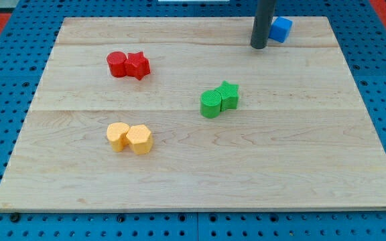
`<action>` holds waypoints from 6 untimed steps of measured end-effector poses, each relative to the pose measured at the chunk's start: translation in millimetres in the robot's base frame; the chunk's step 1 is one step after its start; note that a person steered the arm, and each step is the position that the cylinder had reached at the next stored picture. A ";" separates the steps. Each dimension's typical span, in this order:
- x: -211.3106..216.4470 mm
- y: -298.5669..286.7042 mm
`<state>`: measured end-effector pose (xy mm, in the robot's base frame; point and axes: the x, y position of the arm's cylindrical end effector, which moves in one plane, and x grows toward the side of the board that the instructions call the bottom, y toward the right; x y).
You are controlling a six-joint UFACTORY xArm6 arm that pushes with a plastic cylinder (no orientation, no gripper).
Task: Nudge blue triangle a bit up
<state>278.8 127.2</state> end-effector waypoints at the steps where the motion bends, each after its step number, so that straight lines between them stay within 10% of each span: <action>1: -3.7 0.0; 6: -0.8 21.4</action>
